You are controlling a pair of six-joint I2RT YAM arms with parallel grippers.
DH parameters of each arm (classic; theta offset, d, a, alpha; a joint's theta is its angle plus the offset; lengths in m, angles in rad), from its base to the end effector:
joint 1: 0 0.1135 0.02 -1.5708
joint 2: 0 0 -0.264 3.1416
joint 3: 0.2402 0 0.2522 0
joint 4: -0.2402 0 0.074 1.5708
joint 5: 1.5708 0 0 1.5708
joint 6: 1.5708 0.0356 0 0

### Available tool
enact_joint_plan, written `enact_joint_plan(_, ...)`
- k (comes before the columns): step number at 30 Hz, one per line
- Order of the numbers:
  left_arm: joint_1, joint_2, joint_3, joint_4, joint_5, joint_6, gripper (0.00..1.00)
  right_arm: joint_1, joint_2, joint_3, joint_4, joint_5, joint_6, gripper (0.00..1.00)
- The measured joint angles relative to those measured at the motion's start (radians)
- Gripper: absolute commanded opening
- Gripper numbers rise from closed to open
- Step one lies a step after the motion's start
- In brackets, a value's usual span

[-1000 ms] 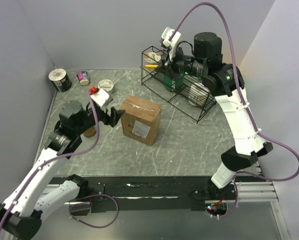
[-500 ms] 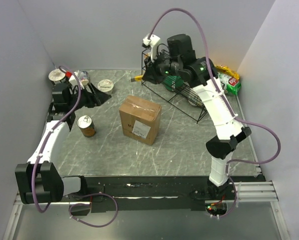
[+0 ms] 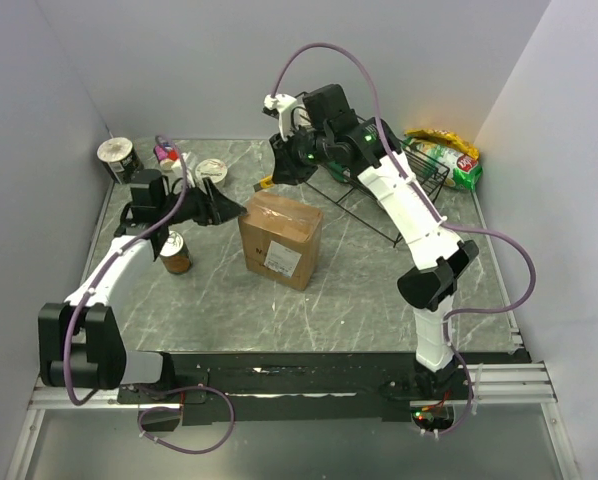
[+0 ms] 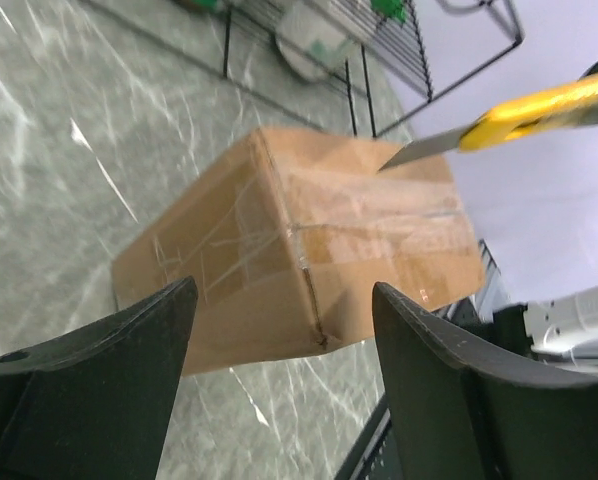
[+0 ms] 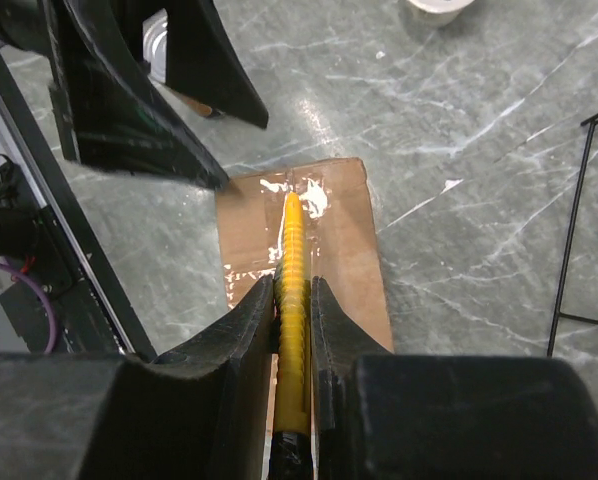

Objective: Unpack the express box

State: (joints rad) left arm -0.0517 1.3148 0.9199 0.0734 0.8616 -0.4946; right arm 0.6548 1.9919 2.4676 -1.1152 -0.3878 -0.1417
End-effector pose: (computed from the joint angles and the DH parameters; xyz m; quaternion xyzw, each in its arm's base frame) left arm 0.2928 -0.0422 0.2993 0.0764 0.7727 -0.4695 0.4203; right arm 0.3123 0.2567 0.4561 -0.4198 0.7746 0.2783 0.3825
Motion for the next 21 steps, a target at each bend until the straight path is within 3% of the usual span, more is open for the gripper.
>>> enact_joint_plan(10,-0.016,0.124,0.055,-0.04,0.077,0.001,0.61,0.008,0.002,-0.006,0.029,0.016,-0.028,0.0)
enact_joint_plan(21,-0.015,0.16,0.094,-0.078,0.121,0.008,0.48,0.101,0.002,-0.02,0.029,0.163,-0.054,0.0)
